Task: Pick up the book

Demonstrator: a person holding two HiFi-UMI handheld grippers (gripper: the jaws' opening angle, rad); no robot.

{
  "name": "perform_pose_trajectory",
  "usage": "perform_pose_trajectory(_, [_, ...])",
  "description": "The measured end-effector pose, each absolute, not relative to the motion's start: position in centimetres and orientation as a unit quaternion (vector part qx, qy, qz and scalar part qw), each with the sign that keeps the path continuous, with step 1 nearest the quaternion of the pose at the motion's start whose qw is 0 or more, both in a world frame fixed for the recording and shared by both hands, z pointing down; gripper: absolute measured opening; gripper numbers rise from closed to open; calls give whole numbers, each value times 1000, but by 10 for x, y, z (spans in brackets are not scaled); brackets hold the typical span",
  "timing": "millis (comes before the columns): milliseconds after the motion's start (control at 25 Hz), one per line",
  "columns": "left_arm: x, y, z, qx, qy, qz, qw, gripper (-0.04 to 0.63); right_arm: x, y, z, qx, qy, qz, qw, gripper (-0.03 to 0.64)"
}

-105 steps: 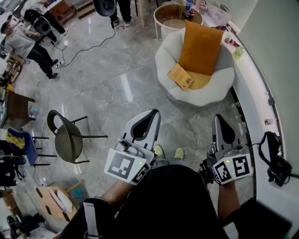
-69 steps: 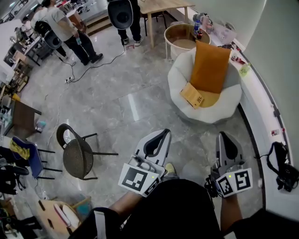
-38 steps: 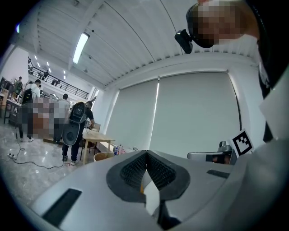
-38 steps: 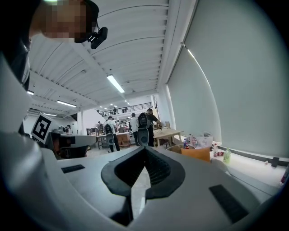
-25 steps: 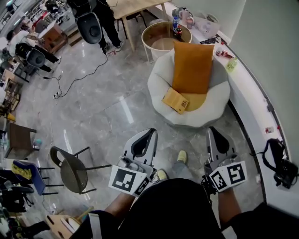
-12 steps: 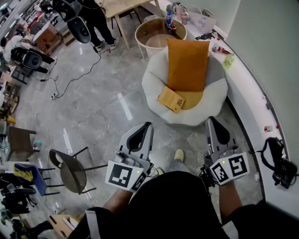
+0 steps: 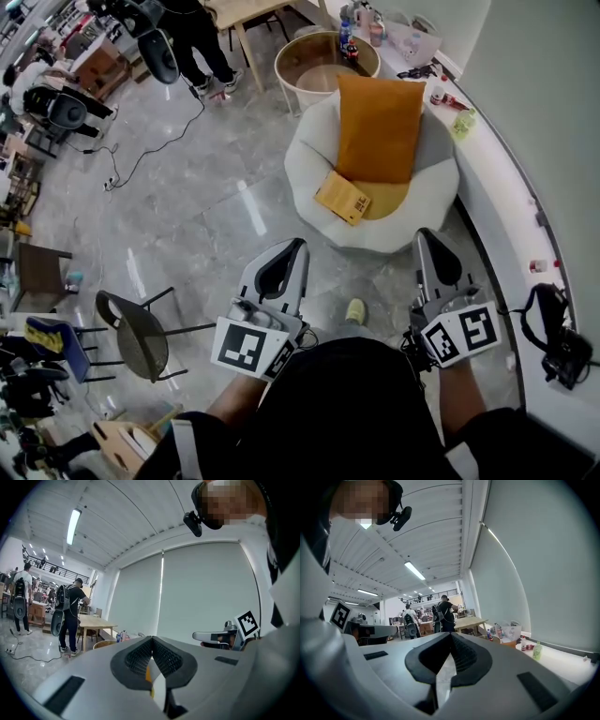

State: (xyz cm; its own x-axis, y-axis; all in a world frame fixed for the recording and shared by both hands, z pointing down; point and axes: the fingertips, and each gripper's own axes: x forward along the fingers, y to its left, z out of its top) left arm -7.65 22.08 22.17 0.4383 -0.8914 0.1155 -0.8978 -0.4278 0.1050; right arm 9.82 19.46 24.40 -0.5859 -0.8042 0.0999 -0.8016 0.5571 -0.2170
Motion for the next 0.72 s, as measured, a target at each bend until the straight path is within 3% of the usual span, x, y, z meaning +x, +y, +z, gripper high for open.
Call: perform_pose_trajectory(720, [-45,213,215,841,-537,14,64,5,120,183,246,-436,892,-118,15,15])
